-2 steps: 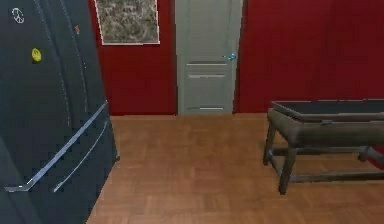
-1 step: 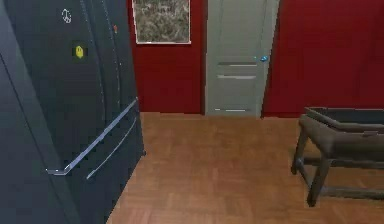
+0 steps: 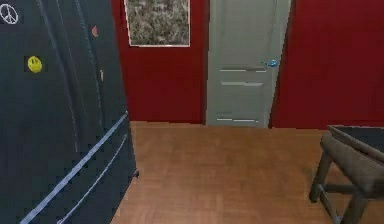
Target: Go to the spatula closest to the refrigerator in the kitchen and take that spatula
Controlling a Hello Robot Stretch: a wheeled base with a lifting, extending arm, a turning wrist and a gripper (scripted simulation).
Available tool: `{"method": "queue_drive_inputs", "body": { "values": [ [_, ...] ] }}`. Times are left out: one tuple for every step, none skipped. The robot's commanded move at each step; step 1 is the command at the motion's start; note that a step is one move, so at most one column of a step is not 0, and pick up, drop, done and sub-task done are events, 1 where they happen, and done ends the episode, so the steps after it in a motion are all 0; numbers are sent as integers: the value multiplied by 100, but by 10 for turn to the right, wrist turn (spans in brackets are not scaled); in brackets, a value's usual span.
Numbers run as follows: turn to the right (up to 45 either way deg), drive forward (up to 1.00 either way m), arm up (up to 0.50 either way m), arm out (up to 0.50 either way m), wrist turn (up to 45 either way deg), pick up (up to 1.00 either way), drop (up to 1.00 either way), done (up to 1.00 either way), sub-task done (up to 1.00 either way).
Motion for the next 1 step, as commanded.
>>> {"method": "queue_drive_inputs", "body": {
  "values": [
    [450, 0, 0, 0, 0, 0, 0, 0, 0]
  ]
}}
